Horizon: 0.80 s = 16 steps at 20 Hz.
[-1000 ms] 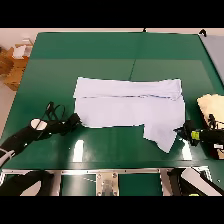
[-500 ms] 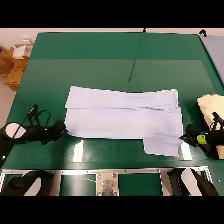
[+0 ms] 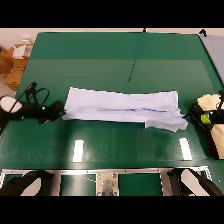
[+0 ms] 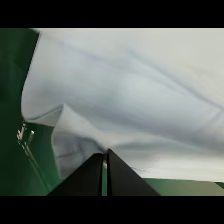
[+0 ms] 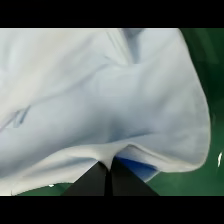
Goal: Fold the shirts.
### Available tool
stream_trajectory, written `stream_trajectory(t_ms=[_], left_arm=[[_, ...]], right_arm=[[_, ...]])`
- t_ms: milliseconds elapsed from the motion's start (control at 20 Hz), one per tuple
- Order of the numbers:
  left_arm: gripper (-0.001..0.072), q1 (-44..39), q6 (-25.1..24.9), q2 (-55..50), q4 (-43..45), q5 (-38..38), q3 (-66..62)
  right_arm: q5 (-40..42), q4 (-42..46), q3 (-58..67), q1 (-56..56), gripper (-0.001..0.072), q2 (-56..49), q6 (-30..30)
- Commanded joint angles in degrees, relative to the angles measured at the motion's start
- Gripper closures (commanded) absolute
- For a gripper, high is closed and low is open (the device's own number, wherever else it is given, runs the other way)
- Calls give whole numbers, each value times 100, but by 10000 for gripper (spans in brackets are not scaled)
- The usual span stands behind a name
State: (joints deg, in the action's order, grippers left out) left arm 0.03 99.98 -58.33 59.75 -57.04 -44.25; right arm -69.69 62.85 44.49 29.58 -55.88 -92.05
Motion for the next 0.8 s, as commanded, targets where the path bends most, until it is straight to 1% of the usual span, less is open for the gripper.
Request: stream_trajectory(t_ms=[0, 200, 400, 450, 500, 550, 600, 650, 750], left_arm=[[686, -184, -162, -1388, -20, 107, -1316], [686, -184, -258, -2811, -109, 136, -2664], [685, -181, -339, -3947, -557, 417, -3512], [684, -168, -337, -4072, -605, 553, -3589], [684, -136, -343, -4083, -603, 706, -3615], [683, -59, -345, -4079, -590, 756, -3716], [496, 72, -396, -4079, -590, 688, -3897], [-13, 254, -446, -4079, -590, 535, -4138], [-8, 627, -426, -4079, -610, 155, -4583]], right_arm=[[345, -275, 979, -514, 692, -1145, -11], [485, -313, 1908, -769, 691, -2428, -15], [654, -603, 2680, -769, 680, -3467, -13], [702, -662, 2822, -763, 526, -3633, -11], [715, -645, 2986, -737, 284, -3746, -4], [713, -649, 3165, -651, 245, -3812, 28], [704, -647, 3314, -549, 246, -3821, 184], [564, -649, 3460, -413, 247, -3821, 372], [98, -649, 3587, -98, 248, -3821, 721]])
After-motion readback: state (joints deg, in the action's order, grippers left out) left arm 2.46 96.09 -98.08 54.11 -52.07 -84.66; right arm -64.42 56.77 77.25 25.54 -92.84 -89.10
